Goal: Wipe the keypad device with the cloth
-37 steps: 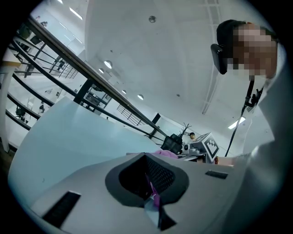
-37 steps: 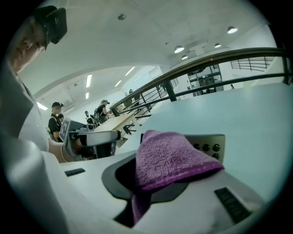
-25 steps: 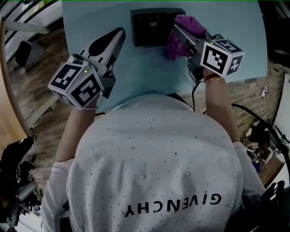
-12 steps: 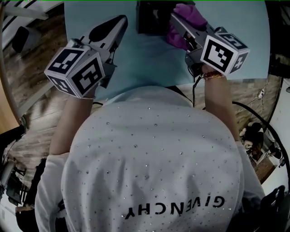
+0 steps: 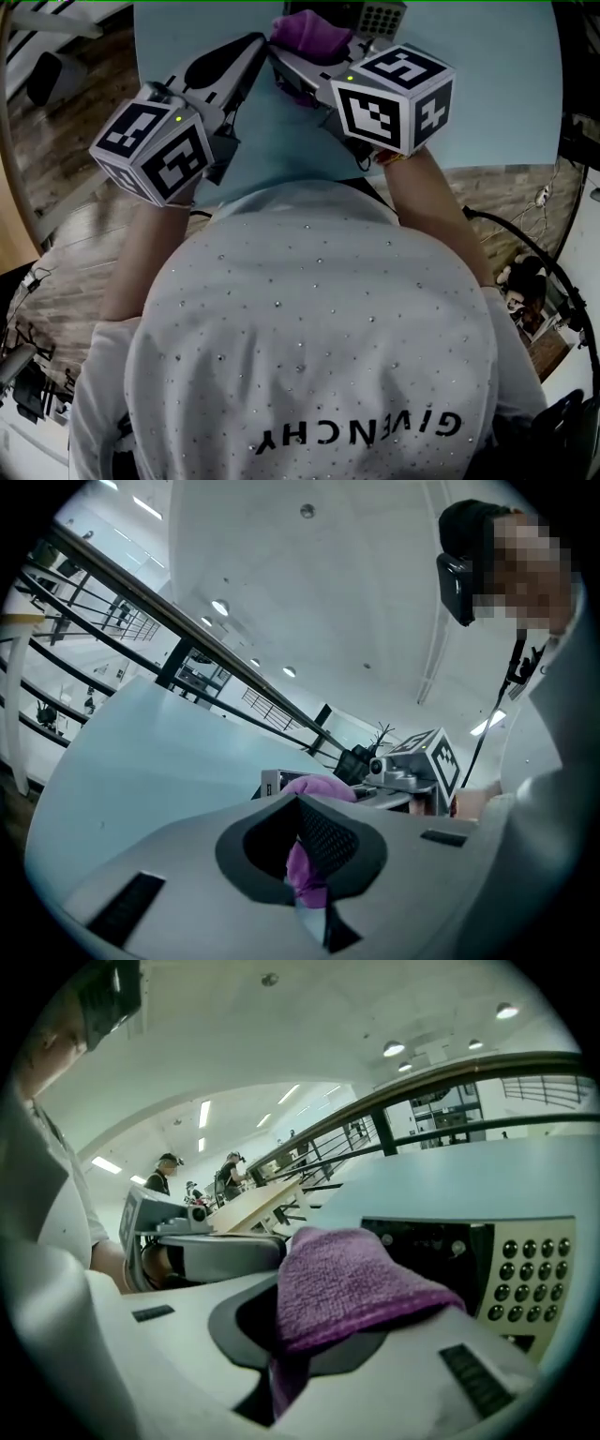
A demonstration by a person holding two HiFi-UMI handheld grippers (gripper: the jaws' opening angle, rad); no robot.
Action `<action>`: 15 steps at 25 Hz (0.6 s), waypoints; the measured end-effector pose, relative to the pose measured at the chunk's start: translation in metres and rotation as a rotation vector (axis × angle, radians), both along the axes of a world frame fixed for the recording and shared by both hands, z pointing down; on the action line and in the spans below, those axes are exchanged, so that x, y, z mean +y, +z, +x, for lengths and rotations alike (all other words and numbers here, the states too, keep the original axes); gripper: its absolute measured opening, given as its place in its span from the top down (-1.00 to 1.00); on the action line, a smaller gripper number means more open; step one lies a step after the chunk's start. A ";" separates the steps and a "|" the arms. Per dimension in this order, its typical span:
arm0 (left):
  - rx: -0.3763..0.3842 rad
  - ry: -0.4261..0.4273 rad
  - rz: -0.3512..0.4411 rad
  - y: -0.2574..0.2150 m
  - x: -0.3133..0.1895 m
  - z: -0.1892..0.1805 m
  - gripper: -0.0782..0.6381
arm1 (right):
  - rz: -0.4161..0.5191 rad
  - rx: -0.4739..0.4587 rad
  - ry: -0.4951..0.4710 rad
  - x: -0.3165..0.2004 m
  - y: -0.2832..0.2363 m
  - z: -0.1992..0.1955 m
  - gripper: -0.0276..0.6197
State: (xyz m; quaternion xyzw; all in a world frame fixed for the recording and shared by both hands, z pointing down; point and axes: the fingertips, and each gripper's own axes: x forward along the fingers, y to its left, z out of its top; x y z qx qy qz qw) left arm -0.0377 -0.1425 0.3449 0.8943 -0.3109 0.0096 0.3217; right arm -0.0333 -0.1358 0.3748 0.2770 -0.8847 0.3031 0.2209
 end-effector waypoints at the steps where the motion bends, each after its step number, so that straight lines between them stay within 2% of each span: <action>1: 0.000 0.005 -0.001 0.000 0.000 0.002 0.78 | -0.008 -0.009 0.027 -0.003 -0.001 0.005 0.81; 5: 0.013 0.023 -0.011 -0.001 0.001 0.008 0.78 | -0.028 -0.004 0.139 -0.014 0.002 0.034 0.81; 15: 0.040 0.043 -0.018 0.015 -0.012 0.003 0.78 | -0.043 0.043 0.317 -0.026 0.013 0.097 0.81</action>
